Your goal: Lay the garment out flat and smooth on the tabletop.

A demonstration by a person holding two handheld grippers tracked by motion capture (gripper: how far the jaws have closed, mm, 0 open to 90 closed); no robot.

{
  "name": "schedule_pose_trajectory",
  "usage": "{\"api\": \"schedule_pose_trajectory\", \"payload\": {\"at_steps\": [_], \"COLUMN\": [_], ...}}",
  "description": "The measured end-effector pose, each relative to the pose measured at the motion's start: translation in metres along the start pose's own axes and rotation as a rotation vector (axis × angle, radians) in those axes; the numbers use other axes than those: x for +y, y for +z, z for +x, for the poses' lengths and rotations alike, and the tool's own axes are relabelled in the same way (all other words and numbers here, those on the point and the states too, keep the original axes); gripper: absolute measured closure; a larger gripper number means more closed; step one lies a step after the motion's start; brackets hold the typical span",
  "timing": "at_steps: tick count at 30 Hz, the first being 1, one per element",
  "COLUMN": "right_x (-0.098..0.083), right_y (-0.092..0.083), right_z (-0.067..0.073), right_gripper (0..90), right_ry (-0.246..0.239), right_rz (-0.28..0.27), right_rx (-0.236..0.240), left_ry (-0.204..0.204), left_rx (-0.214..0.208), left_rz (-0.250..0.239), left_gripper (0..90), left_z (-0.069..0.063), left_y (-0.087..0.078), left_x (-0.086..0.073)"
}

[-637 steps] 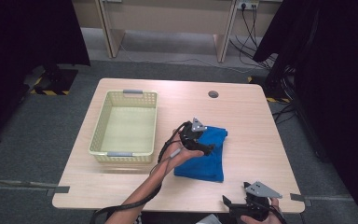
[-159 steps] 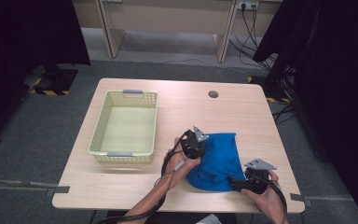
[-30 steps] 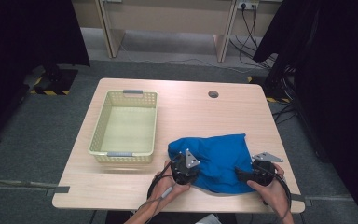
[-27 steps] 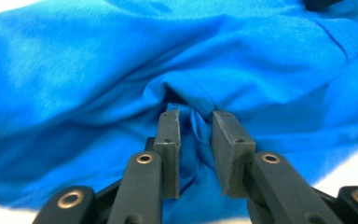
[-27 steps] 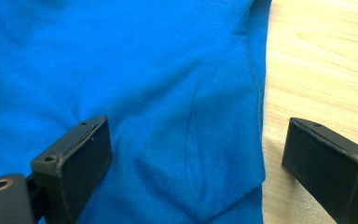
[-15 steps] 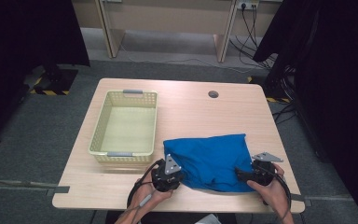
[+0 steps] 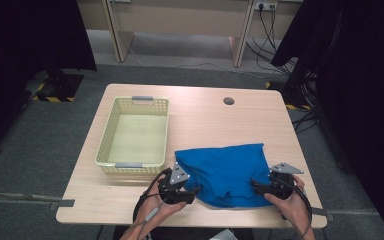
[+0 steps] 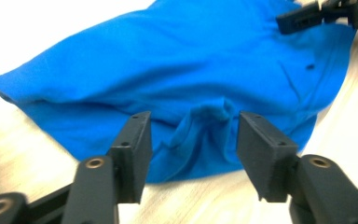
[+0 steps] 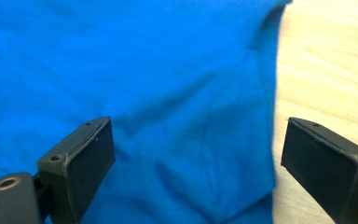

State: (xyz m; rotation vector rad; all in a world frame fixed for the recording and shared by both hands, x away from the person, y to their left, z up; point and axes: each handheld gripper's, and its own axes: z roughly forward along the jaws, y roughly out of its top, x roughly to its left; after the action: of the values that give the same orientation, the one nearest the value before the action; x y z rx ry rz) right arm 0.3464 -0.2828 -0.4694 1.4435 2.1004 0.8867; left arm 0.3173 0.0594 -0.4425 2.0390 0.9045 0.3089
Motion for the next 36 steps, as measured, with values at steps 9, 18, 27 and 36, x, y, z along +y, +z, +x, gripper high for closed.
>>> {"api": "schedule_pose_trajectory", "payload": {"at_steps": [9, 18, 27, 36], "right_x": [0.004, 0.002, 0.0, 0.001], "right_y": [0.001, 0.006, 0.005, 0.006], "right_z": [0.019, 0.02, 0.018, 0.02], "right_gripper": [9.7, 9.7, 9.7, 9.7], "right_ry": [-0.044, -0.048, -0.041, -0.051], "right_rz": [-0.003, 0.017, 0.019, 0.02], "right_rx": [0.044, 0.049, 0.043, 0.044], "left_ry": [-0.023, 0.049, 0.012, -0.059], "left_rx": [0.0, -0.01, -0.056, -0.112], "left_rz": [-0.009, 0.034, 0.028, 0.002], "left_gripper": [38.7, 66.2, 74.0, 54.4], "left_z": [0.004, -0.007, -0.004, -0.003], "left_y": [0.009, 0.025, -0.006, -0.023], "left_x": [0.006, 0.004, -0.015, -0.022]}}
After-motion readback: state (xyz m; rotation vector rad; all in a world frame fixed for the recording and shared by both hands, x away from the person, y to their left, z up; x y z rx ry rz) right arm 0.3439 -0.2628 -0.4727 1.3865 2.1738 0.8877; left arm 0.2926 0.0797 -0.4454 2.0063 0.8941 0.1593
